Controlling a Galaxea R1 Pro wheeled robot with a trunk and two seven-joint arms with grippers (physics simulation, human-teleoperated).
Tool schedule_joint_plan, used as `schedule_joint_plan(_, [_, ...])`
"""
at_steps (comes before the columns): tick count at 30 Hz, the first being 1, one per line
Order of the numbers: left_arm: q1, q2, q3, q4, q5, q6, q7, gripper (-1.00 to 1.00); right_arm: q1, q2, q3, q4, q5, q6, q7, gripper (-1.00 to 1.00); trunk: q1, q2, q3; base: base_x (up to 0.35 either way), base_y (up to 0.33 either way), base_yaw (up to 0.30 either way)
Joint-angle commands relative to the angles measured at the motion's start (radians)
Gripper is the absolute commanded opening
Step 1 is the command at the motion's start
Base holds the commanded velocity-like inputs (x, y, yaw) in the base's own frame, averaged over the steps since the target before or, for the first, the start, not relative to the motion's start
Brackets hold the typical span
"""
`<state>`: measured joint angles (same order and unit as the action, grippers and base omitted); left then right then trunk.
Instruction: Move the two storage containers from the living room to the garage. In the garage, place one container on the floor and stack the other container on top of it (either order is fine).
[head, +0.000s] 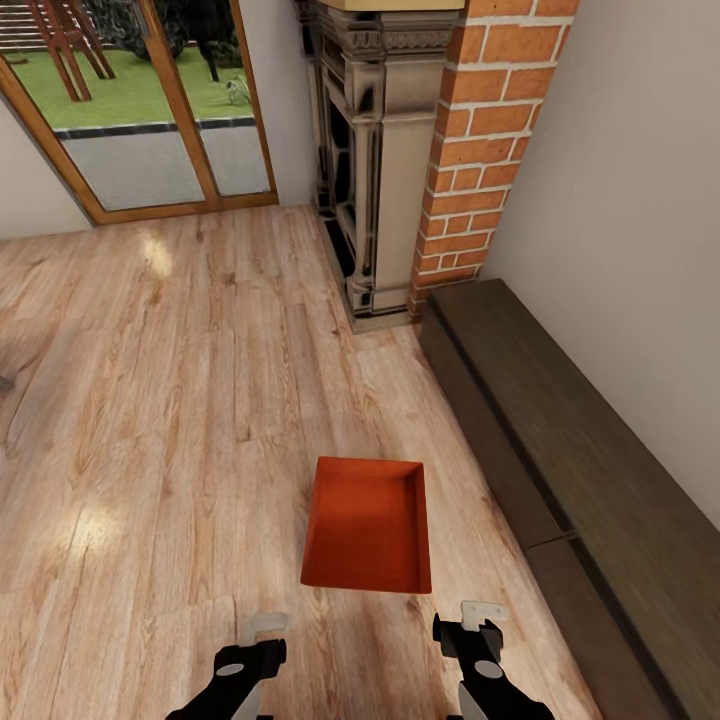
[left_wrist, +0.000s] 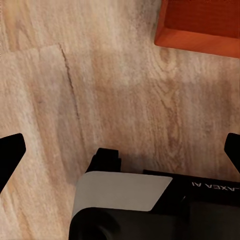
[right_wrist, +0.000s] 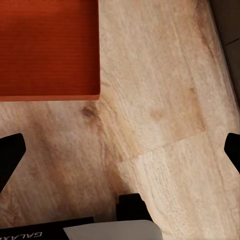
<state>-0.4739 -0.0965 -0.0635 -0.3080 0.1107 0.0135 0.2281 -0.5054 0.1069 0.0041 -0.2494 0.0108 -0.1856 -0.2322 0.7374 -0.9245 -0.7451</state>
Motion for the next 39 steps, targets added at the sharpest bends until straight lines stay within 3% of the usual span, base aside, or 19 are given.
schedule_joint_plan(1, [0.000,0.001,-0.006,-0.001,0.011,0.001,0.005,1.00,-0.001,0.000,0.001,0.001,0.001,-0.003,-0.004,1.00,0.000,-0.001,-0.001,0.000,0.000,0.000])
schedule_joint_plan(13, [0.000,0.000,-0.005,-0.005,0.011,0.000,0.005,1.00,-0.001,-0.001,0.001,0.001,-0.001,-0.002,-0.002,1.00,0.000,-0.001,-0.001,0.000,0.000,0.000])
schedule_joint_plan(20, [0.000,0.000,-0.007,-0.008,0.012,-0.032,0.005,1.00,-0.001,-0.001,0.000,-0.002,0.004,-0.007,-0.001,1.00,0.000,-0.001,-0.001,0.010,0.000,0.000])
schedule_joint_plan(39, [0.000,0.000,-0.010,-0.010,0.012,-0.035,0.005,1.00,0.000,-0.001,-0.001,-0.002,0.005,-0.008,-0.001,1.00,0.000,-0.001,-0.001,0.259,0.000,0.000])
